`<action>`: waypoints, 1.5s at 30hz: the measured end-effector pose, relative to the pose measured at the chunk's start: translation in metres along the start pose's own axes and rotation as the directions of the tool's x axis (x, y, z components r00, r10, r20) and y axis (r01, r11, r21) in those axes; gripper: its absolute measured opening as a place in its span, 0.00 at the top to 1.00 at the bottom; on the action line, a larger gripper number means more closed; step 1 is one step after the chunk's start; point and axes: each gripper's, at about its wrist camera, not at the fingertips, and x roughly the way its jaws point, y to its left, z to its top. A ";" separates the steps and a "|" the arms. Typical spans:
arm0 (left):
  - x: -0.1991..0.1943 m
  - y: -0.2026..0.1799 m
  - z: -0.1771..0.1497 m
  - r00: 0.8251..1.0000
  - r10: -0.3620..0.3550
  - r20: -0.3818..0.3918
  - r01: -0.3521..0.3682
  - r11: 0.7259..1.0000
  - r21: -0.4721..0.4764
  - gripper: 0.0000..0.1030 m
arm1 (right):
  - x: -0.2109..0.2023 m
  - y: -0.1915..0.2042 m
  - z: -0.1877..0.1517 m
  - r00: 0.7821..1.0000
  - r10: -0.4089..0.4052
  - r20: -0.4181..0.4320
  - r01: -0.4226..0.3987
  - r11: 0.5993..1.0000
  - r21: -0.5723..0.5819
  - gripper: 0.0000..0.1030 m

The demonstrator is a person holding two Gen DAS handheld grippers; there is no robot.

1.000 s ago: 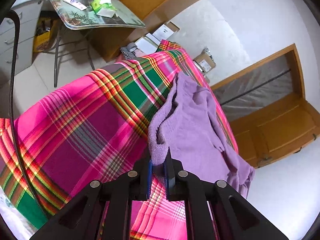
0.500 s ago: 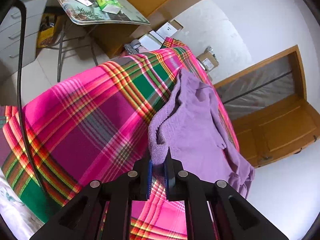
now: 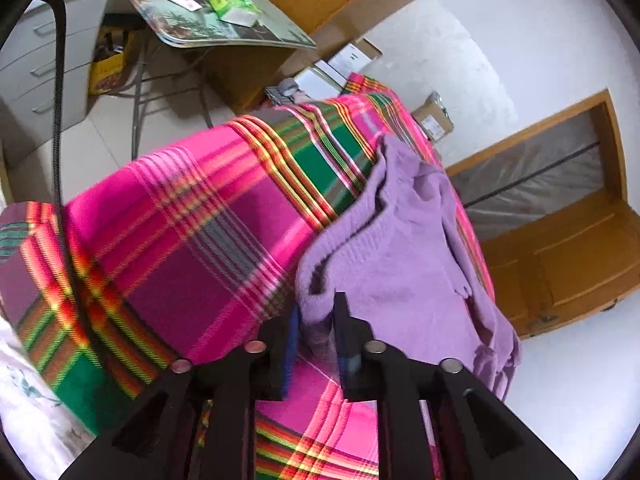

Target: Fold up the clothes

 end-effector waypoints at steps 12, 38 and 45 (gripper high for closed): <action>-0.034 -0.065 0.003 0.997 -0.058 0.044 0.048 0.976 0.212 0.75 | -0.092 0.000 0.042 0.973 -0.186 0.137 0.205 0.968 -0.145 0.88; 0.181 -0.336 -0.116 0.812 -0.089 -0.576 0.418 0.779 0.468 0.57 | -0.013 -0.094 0.150 0.966 -0.234 0.107 0.242 0.968 -0.067 0.65; 0.228 -0.351 -0.124 0.789 -0.013 -0.614 0.378 0.798 0.469 0.57 | 0.009 -0.115 0.181 0.977 -0.180 0.113 0.183 0.983 -0.018 0.64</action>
